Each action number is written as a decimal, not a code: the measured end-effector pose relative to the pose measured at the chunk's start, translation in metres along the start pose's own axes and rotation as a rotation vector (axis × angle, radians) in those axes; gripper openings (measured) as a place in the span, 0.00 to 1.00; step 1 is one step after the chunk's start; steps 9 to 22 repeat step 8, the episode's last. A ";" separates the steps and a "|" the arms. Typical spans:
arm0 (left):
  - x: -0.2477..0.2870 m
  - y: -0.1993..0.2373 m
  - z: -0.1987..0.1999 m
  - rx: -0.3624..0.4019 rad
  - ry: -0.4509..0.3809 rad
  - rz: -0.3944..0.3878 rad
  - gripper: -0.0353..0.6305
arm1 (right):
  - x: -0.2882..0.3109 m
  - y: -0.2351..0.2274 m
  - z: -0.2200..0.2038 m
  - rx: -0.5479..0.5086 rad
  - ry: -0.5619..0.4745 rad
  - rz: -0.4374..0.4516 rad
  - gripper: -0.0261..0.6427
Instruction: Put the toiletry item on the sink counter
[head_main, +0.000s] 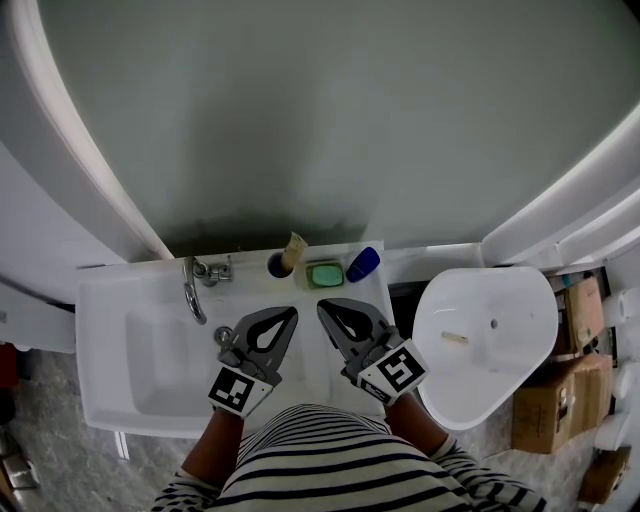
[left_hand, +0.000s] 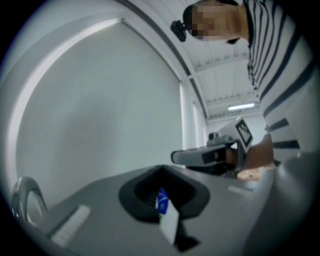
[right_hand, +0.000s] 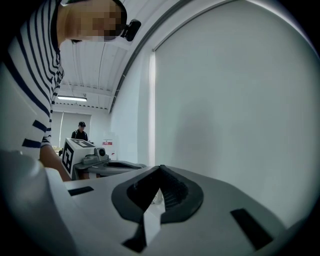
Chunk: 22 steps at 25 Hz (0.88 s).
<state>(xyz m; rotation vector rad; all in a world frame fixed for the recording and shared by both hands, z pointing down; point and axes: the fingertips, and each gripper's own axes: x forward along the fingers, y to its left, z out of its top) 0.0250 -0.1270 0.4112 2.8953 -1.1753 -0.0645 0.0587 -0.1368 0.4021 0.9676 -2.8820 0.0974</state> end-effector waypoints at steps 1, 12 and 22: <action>0.000 0.000 0.000 0.000 -0.001 0.000 0.06 | 0.000 0.000 0.000 0.000 0.001 0.000 0.05; -0.001 0.002 -0.003 0.000 -0.001 0.004 0.06 | 0.003 0.002 -0.001 -0.002 0.002 0.005 0.05; -0.001 0.002 -0.003 0.000 -0.001 0.004 0.06 | 0.003 0.002 -0.001 -0.002 0.002 0.005 0.05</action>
